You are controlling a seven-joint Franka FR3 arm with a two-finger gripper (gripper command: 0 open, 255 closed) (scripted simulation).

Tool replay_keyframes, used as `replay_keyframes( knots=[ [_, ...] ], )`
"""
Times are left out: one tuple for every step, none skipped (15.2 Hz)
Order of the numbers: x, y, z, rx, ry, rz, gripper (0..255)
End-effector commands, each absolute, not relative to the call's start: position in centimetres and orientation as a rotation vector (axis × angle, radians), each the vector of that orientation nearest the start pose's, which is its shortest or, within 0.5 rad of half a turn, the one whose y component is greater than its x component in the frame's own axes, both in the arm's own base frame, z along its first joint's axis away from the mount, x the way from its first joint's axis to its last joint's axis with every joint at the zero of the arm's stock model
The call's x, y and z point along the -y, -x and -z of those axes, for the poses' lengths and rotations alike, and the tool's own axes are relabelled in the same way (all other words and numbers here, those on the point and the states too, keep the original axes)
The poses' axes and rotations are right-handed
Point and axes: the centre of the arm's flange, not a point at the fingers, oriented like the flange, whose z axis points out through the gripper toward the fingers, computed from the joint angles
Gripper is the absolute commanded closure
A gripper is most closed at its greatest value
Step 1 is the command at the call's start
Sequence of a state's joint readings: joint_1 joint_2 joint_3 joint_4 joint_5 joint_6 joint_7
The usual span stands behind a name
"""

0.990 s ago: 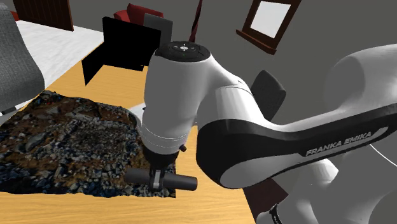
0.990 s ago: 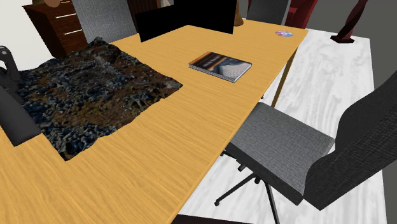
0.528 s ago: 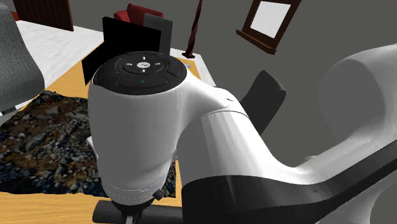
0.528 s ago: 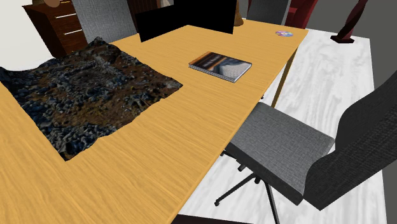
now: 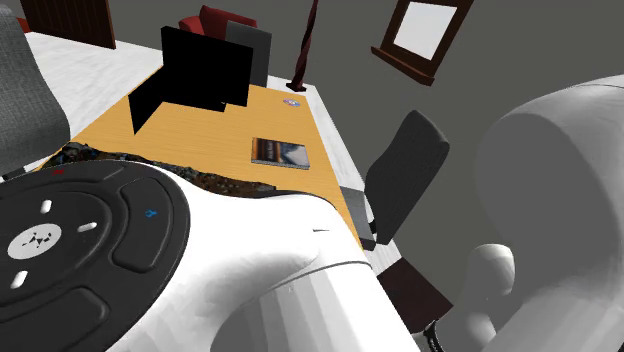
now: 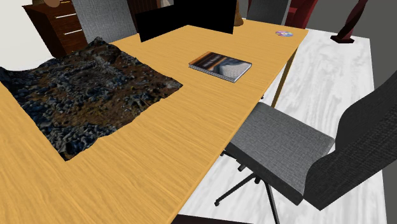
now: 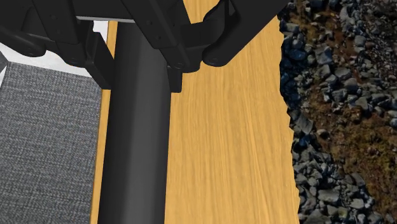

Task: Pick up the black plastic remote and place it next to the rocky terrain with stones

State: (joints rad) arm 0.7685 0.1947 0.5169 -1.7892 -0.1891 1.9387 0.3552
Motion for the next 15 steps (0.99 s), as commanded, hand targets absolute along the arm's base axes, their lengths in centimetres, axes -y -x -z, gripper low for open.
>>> replay_keyframes(
  knots=[
    [-57.6, -19.9, -44.2, 1.526, 2.821, 0.076, 255],
    [-57.6, -19.9, -43.7, 1.526, 2.821, 0.076, 255],
    [-57.6, -19.9, -43.1, 1.526, 2.821, 0.076, 255],
    [-57.6, -19.9, -42.6, 1.526, 2.821, 0.076, 255],
    [-57.6, -19.9, -42.1, 1.526, 2.821, 0.076, 255],
    [-57.6, -19.9, -41.6, 1.526, 2.821, 0.076, 255],
    [-57.6, -19.9, -41.0, 1.526, 2.821, 0.076, 255],
    [-57.6, -19.9, -40.5, 1.526, 2.821, 0.076, 255],
    [-57.6, -19.9, -40.0, 1.526, 2.821, 0.076, 255],
    [-57.6, -19.9, -39.4, 1.526, 2.821, 0.076, 255],
    [-57.6, -19.9, -38.9, 1.526, 2.821, 0.076, 255],
    [-57.6, -19.9, -38.4, 1.526, 2.821, 0.076, 255],
    [-57.6, -19.9, -37.9, 1.526, 2.821, 0.076, 255],
    [-57.6, -19.9, -37.3, 1.526, 2.821, 0.076, 255],
    [-57.6, -19.9, -36.8, 1.526, 2.821, 0.076, 255]
  ],
)
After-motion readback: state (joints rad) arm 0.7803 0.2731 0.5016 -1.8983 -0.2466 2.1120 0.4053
